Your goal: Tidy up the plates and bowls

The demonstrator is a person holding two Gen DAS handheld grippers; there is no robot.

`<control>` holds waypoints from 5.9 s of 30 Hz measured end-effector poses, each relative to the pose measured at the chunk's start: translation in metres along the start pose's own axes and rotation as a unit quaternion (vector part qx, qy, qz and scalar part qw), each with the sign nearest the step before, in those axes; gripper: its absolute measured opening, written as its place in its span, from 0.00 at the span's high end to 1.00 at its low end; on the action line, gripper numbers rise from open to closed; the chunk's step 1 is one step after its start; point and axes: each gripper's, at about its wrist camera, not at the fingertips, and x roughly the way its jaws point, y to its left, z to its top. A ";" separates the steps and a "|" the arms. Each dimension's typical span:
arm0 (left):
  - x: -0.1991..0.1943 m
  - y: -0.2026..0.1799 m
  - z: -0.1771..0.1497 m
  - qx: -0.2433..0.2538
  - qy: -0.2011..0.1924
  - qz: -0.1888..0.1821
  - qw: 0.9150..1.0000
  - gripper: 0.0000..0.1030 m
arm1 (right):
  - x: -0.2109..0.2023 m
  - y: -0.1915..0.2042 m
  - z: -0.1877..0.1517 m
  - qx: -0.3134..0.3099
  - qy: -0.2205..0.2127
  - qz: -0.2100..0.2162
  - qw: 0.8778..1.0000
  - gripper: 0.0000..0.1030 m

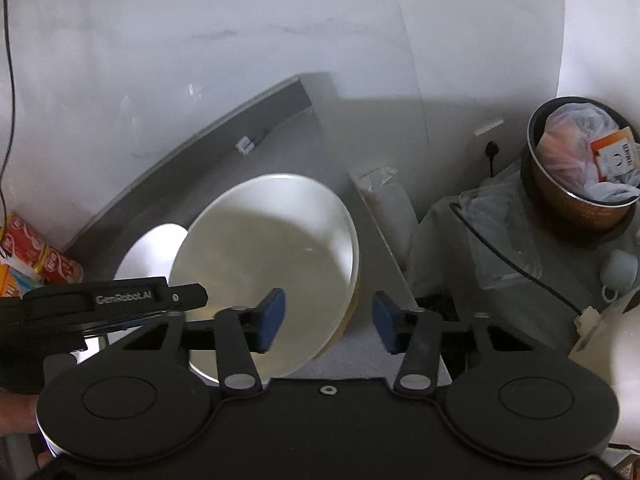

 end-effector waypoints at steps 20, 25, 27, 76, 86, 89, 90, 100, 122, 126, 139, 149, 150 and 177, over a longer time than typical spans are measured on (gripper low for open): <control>-0.027 0.017 -0.005 -0.034 -0.007 -0.040 0.999 0.93 | -0.013 0.032 -0.010 -0.050 0.000 -0.039 0.998 0.83; -0.055 0.032 -0.011 -0.029 -0.028 -0.050 0.998 0.93 | -0.037 0.053 -0.016 -0.057 -0.022 -0.033 0.998 0.83; -0.066 0.040 -0.014 -0.030 -0.034 -0.055 0.997 0.93 | -0.044 0.061 -0.020 -0.057 -0.029 -0.033 0.997 0.83; -0.168 0.207 -0.153 -0.003 -0.040 -0.079 0.996 0.92 | -0.116 0.184 -0.190 -0.072 -0.042 -0.037 0.996 0.82; -0.151 0.215 -0.164 -0.013 -0.024 -0.068 0.997 0.91 | -0.100 0.182 -0.197 -0.072 -0.025 -0.039 0.996 0.84; -0.150 0.212 -0.164 -0.005 -0.027 -0.064 0.998 0.91 | -0.097 0.181 -0.196 -0.074 -0.021 -0.041 0.996 0.84; -0.149 0.212 -0.164 -0.006 -0.026 -0.065 0.998 0.91 | -0.096 0.181 -0.195 -0.075 -0.020 -0.043 0.996 0.84; -0.160 0.222 -0.156 -0.012 -0.051 -0.059 0.997 0.89 | -0.085 0.182 -0.189 -0.093 -0.004 -0.075 0.993 0.81; -0.198 0.320 -0.177 -0.069 -0.088 -0.023 0.993 0.51 | -0.103 0.201 -0.181 -0.096 -0.049 -0.107 0.988 0.89; -0.207 0.337 -0.177 -0.086 -0.095 -0.021 0.992 0.47 | -0.113 0.217 -0.180 -0.105 -0.054 -0.092 0.989 0.80; -0.224 0.362 -0.158 -0.117 -0.126 -0.002 0.985 0.29 | -0.116 0.257 -0.149 -0.106 -0.058 -0.025 0.992 0.31; -0.197 0.370 -0.127 -0.149 -0.104 0.018 0.983 0.25 | -0.074 0.276 -0.111 -0.119 -0.022 0.004 0.993 0.22; -0.194 0.369 -0.124 -0.149 -0.101 0.019 0.984 0.25 | -0.068 0.278 -0.107 -0.122 -0.017 0.003 0.992 0.22; -0.093 0.361 -0.080 -0.221 -0.015 0.038 0.974 0.40 | 0.070 0.294 -0.058 -0.135 0.143 0.000 0.980 0.37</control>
